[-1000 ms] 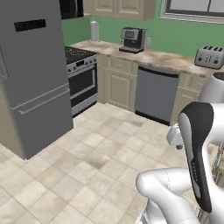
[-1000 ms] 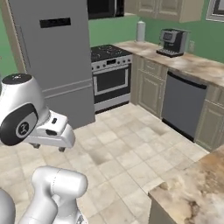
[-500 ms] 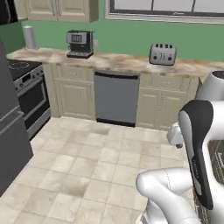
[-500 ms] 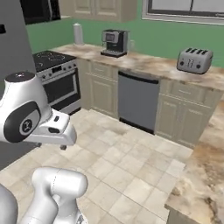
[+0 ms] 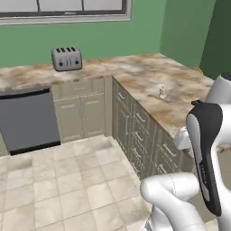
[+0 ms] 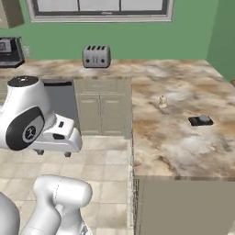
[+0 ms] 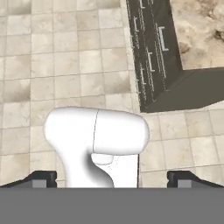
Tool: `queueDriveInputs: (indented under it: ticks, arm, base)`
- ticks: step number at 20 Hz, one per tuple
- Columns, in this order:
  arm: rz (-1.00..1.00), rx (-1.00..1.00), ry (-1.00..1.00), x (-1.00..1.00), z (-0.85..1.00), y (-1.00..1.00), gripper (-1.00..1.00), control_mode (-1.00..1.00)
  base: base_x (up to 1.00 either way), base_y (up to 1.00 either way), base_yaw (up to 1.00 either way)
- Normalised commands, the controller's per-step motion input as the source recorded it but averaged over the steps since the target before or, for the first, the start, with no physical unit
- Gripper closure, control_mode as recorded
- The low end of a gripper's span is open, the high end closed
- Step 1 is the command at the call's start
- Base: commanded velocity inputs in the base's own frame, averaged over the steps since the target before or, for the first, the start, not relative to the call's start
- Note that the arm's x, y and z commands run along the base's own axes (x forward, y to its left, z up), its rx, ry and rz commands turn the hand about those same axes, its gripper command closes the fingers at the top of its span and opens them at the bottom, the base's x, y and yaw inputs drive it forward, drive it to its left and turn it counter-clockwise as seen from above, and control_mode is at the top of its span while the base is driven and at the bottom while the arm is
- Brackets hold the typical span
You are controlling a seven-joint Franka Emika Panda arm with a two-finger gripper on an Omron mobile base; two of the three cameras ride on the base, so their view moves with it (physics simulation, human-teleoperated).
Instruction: Pick the candle and candle from the dining table and place them in the open cabinet. Close the cabinet after placing the objects.
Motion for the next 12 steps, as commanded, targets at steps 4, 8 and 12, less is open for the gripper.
queueDriveInputs:
  ticks: [4,8,12]
  arm:
    - [0.00,0.00,0.00,0.00,0.00,0.00,-1.00,1.00]
    - [0.00,0.00,0.00,0.00,0.00,0.00,-1.00,1.00]
    - [0.00,0.00,0.00,0.00,0.00,0.00,-1.00,1.00]
  base:
    - [0.52,0.62,-0.78]
    - [0.52,0.97,-0.57]
    - [0.21,1.00,-0.34]
